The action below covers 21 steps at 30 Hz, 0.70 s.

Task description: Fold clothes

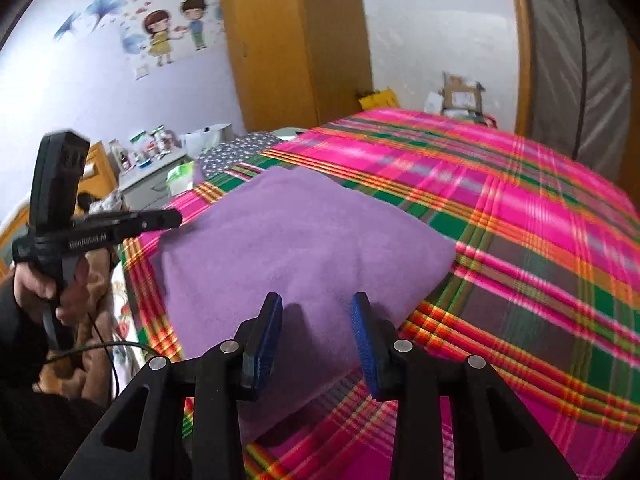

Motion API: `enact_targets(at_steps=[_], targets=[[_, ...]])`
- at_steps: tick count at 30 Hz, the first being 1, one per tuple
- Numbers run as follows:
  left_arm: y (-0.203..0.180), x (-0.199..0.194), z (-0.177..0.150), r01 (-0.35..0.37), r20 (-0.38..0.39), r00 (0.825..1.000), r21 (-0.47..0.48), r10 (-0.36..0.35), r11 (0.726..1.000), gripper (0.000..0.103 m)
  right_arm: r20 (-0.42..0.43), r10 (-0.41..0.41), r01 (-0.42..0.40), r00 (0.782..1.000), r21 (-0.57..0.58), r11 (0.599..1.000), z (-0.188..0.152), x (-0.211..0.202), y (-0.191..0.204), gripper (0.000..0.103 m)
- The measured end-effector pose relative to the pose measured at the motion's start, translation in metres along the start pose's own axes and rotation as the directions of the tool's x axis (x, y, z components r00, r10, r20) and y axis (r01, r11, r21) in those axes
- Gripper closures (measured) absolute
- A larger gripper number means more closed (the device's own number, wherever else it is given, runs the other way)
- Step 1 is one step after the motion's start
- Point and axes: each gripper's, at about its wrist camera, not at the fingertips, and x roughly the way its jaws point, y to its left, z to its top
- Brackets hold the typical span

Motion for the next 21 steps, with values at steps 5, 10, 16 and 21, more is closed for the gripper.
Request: enact_targets(at_steps=[5,10,16,21], targets=[[0.002,0.011,-0.015,0.0,-0.035,0.999,-0.013,0.0,1.0,0.097,-0.013,0.01,-0.01,1.0,-0.053,0.999,-0.015,-0.001,0.011,0.066],[0.006,0.012,-0.016,0.013,-0.025,1.0,-0.034,-0.014,0.999,0.097,-0.018,0.026,-0.026,1.0,-0.02,0.999,-0.019,0.0,0.003,0.06],[0.006,0.01,-0.013,0.02,-0.029,0.999,-0.041,-0.021,0.999,0.097,-0.021,0.037,-0.037,0.999,0.021,0.999,-0.021,0.002,-0.005,0.054],[0.003,0.008,-0.008,0.016,-0.036,0.999,-0.036,-0.018,0.999,0.097,-0.014,0.016,-0.016,1.0,0.024,1.0,-0.016,-0.004,-0.003,0.054]])
